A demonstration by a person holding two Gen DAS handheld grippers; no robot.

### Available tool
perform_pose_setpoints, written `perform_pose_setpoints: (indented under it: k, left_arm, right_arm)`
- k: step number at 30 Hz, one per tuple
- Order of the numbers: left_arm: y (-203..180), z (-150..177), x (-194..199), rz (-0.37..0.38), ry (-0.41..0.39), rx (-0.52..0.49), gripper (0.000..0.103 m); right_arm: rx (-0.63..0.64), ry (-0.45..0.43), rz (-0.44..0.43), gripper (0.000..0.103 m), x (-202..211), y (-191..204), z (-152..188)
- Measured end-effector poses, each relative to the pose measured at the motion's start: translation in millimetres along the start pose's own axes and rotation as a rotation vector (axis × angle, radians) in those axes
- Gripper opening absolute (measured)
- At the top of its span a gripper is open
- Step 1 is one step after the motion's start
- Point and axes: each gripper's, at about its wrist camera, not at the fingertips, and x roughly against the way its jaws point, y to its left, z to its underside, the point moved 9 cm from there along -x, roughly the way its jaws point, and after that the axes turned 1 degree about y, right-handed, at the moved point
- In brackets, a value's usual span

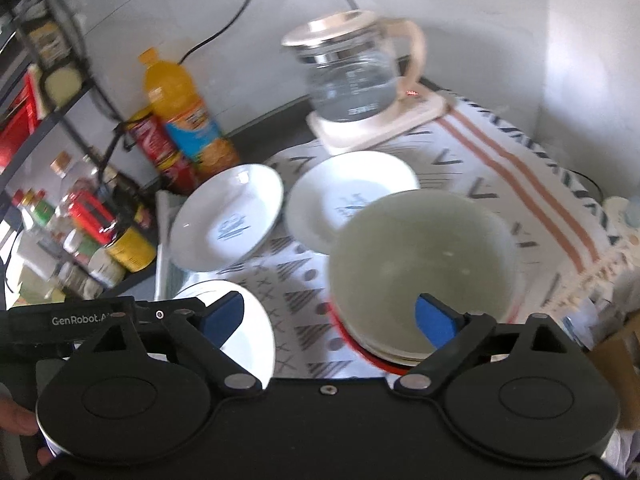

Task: Organize plates and bowls
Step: 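Withdraw both grippers and move toward the white 'Sweet' plate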

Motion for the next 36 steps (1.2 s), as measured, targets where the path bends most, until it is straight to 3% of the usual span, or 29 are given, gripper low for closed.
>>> perform_pose_setpoints:
  k: [18, 29, 33, 36]
  left_arm:
    - [86.9, 14.9, 36.1, -0.083, -0.047, 0.118, 0.079]
    - [115.7, 3.5, 39.8, -0.116, -0.103, 0.182, 0.078]
    - [121.9, -5.1, 33.2, -0.112, -0.123, 0.208, 0.076]
    - [127.1, -12.9, 25.4, -0.11, -0.135, 0.231, 0.073]
  right_arm:
    - [0.244, 0.074, -0.068, 0.1, -31.9, 85.5, 23.1]
    - [0.294, 0.11, -0.075, 0.1, -60.5, 102.3, 19.6]
    - [0.282, 0.104, -0.083, 0.099, -73.0, 104.3, 9.1]
    - [0.25, 0.106, -0.082, 0.089, -84.9, 101.6, 1.1]
